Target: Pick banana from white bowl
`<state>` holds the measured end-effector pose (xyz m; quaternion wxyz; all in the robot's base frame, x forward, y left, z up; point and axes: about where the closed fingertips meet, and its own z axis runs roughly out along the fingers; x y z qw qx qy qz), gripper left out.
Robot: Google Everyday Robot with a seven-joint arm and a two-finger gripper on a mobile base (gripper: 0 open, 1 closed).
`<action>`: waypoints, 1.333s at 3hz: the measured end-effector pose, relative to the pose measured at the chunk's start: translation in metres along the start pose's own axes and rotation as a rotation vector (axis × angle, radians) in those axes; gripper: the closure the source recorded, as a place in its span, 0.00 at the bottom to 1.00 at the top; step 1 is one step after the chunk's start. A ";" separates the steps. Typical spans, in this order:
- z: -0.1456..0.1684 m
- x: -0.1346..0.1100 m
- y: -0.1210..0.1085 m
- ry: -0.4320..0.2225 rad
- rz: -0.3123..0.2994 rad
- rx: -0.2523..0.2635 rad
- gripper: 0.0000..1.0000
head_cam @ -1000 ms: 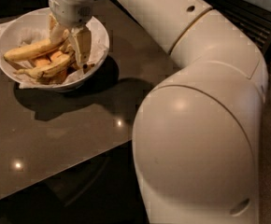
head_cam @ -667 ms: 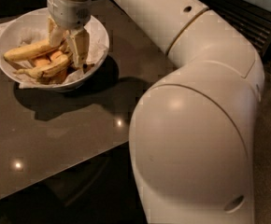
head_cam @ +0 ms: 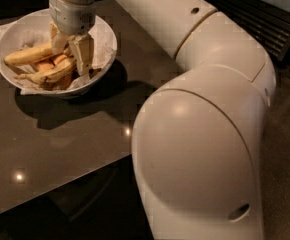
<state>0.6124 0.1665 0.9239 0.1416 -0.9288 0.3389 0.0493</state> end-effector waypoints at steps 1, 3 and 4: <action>0.008 0.000 0.003 -0.015 0.007 -0.015 0.38; 0.013 0.006 0.010 -0.020 0.041 -0.028 0.68; 0.010 0.005 0.009 -0.020 0.041 -0.028 0.92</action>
Offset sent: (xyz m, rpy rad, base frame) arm -0.0197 -0.0277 -0.0219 -0.0754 0.1192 -0.0087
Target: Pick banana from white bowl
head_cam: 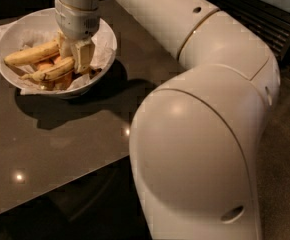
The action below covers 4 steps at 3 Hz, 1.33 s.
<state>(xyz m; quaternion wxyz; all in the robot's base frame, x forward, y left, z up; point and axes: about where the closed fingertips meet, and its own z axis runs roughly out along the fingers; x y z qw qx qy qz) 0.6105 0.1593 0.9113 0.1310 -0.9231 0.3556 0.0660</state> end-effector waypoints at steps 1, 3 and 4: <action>-0.008 0.005 0.011 0.004 0.055 0.028 1.00; -0.017 0.004 0.000 0.026 0.053 0.082 1.00; -0.033 -0.001 -0.003 0.033 0.054 0.126 1.00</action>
Offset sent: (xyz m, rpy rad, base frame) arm -0.0021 -0.0107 0.0040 0.0138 -0.0058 -0.0488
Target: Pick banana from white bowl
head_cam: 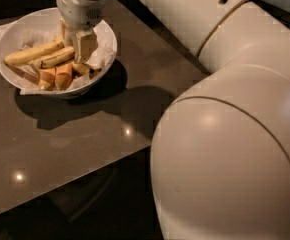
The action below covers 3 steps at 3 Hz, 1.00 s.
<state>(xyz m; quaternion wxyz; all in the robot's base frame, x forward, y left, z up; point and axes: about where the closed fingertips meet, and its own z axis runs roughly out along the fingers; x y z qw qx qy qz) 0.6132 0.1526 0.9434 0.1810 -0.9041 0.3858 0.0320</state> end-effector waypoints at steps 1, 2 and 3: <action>-0.017 -0.005 0.002 0.005 -0.001 0.035 1.00; -0.033 -0.012 0.012 0.015 0.005 0.052 1.00; -0.049 -0.017 0.029 0.018 0.030 0.077 1.00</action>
Offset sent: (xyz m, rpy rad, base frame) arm -0.0409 -0.0279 0.0470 0.0194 -0.0536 -0.0350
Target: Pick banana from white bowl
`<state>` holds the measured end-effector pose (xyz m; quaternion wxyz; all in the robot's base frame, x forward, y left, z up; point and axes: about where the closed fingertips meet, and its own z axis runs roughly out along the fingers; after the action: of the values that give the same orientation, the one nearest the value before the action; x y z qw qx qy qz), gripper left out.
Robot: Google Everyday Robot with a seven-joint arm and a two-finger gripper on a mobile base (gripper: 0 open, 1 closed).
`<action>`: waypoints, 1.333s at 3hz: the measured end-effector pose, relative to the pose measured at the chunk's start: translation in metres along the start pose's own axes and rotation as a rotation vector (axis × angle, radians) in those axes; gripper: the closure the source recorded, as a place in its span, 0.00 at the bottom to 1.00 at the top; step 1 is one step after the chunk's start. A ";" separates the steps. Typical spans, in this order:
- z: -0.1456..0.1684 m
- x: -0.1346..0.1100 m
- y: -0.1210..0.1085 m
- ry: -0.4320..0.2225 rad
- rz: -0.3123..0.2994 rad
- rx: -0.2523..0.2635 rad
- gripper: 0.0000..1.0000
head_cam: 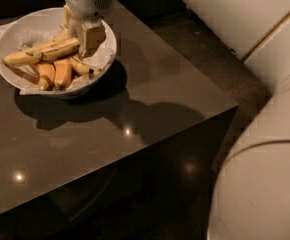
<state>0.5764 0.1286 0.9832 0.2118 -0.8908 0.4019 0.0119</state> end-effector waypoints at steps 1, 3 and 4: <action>-0.016 0.000 0.026 0.012 0.061 0.026 1.00; -0.039 0.015 0.092 0.053 0.250 0.075 1.00; -0.046 0.023 0.115 0.064 0.308 0.095 1.00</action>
Offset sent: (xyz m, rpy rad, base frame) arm -0.0716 -0.0921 -0.0006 0.0510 0.0133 -0.2979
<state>0.5021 0.0262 0.9785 0.2364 -0.8074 0.5405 -0.0032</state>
